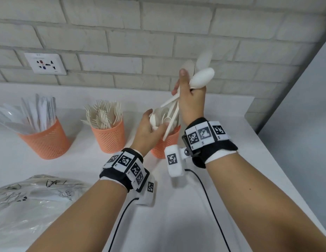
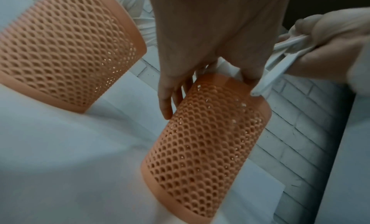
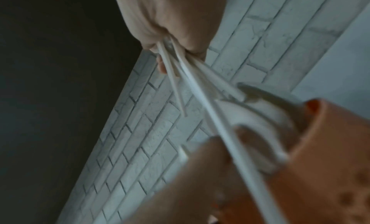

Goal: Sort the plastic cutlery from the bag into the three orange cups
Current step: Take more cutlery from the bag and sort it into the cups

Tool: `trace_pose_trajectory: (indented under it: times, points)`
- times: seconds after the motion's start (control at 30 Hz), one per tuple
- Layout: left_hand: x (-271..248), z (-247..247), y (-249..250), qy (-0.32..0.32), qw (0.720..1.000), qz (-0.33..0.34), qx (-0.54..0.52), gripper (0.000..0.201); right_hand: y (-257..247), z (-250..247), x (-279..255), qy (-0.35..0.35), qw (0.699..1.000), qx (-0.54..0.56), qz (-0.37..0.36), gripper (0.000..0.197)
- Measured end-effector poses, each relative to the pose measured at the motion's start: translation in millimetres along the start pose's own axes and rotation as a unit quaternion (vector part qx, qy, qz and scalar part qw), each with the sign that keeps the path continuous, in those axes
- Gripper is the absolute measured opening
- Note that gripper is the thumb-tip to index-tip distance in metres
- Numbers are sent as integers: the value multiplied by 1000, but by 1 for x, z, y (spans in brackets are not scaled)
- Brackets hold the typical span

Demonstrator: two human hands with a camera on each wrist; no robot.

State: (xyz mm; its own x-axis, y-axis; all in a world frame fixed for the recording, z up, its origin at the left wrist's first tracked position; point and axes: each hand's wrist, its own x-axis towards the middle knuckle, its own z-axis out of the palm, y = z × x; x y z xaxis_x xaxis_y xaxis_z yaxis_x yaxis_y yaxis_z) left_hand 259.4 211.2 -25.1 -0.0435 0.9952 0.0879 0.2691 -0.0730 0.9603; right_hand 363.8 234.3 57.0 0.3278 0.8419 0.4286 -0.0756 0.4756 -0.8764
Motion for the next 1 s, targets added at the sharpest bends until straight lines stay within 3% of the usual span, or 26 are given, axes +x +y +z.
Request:
trace_pose_trajectory:
  times: [0.13,0.23,0.37,0.47,0.67,0.73,0.8,0.87,1.0]
  points:
    - [2,1,-6,11,1000,24,-6,57,-3,-2,3,23,999,32,-9,40]
    - [3,2,-8,7,999,31,-12,51,-14,-2,12,51,996,56,-40,41]
    - [2,0,-8,-10,999,5,-36,73,0,2,-3,5,1000,9,-28,19]
    - [-2,-2,-8,-14,999,28,-43,83,14,1,-19,-69,997,-24,19,10]
    - [-1,-1,-14,-17,998,64,-16,110,15,-7,-11,-165,966,-36,198,22]
    - [-1,0,-12,-17,997,69,-20,111,13,-8,-9,-161,961,-23,224,21]
    - [-2,1,-7,-8,996,92,-17,107,10,-8,-6,-137,971,40,192,35]
    - [-4,1,-4,-3,993,119,-6,98,3,-8,-4,-129,977,86,146,34]
    - [-6,1,0,-4,988,145,45,83,-6,-8,-5,-162,984,1,68,21]
